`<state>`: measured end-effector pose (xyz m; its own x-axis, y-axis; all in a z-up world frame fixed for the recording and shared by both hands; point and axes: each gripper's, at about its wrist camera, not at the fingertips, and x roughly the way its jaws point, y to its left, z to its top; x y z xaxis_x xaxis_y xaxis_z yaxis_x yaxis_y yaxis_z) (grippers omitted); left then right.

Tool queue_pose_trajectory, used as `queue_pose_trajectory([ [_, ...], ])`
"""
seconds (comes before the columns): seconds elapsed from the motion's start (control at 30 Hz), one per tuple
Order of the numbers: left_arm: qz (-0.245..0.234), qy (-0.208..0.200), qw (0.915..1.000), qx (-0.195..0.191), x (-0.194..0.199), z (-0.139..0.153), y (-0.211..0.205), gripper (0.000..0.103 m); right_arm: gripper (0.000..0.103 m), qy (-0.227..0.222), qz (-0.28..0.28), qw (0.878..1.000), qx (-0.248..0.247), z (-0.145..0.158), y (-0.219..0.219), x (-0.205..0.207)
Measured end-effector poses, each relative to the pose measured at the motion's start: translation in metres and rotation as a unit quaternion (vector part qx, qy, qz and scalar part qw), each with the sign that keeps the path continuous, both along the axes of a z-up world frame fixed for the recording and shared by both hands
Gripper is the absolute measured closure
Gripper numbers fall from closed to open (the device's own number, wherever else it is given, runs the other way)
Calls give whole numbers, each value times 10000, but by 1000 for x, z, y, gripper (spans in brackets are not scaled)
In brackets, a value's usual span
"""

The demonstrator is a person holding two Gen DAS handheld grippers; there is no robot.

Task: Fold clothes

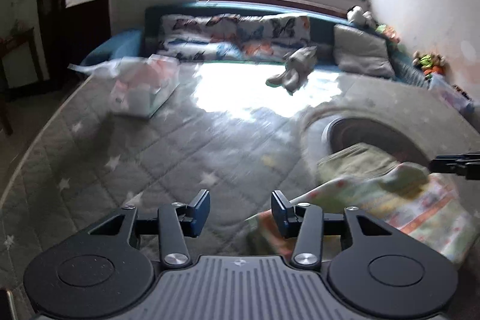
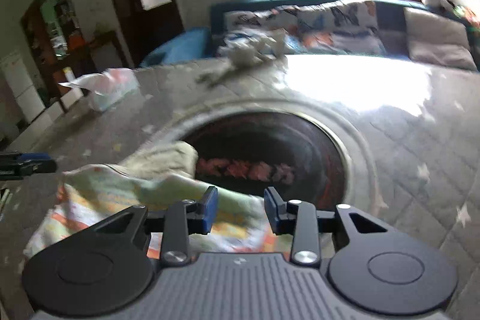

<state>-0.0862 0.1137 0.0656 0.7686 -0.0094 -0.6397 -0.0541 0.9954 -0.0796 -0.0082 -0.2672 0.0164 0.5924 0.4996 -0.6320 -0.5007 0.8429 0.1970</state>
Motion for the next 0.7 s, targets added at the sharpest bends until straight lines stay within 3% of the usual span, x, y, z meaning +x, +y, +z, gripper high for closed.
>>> queue_pose_trajectory([
  [0.07, -229, -80, 9997, -85, 1, 4, -13, 67, 71, -17, 178, 9998, 75, 4, 11, 0],
  [0.3, -1104, 45, 9925, -530, 26, -2, -61, 70, 80, 192, 437, 9988, 51, -8, 47, 10],
  [0.57, -1097, 513, 9882, -941, 66, -34, -67, 74, 82, 402, 357, 9984, -155, -26, 57, 26],
  [0.7, -1024, 467, 9863, -1209, 64, -28, -55, 74, 82, 256, 474, 9982, -269, -21, 58, 21],
])
